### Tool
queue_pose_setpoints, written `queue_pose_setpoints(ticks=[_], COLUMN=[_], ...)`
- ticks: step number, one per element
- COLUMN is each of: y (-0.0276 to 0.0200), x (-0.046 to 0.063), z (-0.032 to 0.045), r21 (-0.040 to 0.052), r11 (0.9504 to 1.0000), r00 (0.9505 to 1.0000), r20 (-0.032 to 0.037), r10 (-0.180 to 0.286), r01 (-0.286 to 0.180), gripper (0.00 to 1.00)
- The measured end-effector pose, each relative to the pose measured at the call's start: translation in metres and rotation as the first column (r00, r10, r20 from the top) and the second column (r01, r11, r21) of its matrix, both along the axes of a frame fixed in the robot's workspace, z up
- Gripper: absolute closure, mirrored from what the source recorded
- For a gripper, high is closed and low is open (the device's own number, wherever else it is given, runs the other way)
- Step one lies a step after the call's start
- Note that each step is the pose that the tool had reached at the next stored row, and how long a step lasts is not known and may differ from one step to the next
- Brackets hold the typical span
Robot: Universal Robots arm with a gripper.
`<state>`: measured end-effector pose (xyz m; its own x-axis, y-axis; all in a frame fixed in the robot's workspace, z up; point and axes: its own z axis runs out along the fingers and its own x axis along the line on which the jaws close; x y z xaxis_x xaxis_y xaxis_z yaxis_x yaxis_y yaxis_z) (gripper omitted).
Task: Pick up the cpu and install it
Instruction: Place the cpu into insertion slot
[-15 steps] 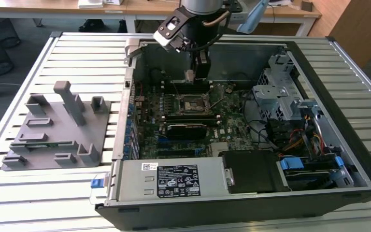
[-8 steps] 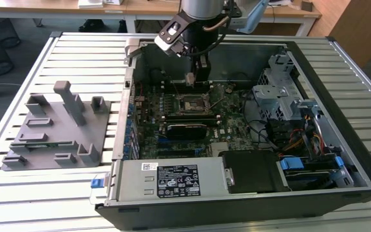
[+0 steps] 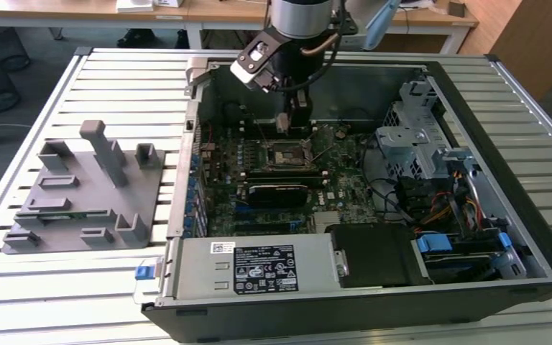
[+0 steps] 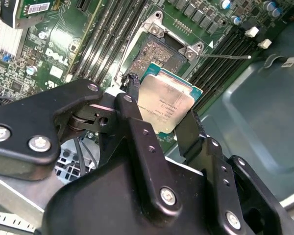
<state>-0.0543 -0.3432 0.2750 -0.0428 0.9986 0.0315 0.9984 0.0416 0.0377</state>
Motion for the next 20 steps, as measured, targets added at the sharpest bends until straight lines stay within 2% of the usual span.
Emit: queue_pose_setpoints(ticks=[11, 20], y=[-0.0008, -0.0008], x=[0.003, 0.003], z=[-0.0114, -0.0254], r21=[0.0, 0.0], r11=[0.9999, 0.9999], r00=[0.9999, 0.9999], r20=[0.0, 0.0], r10=[-0.014, -0.014], r01=[0.014, 0.014], gripper=[0.46, 0.46])
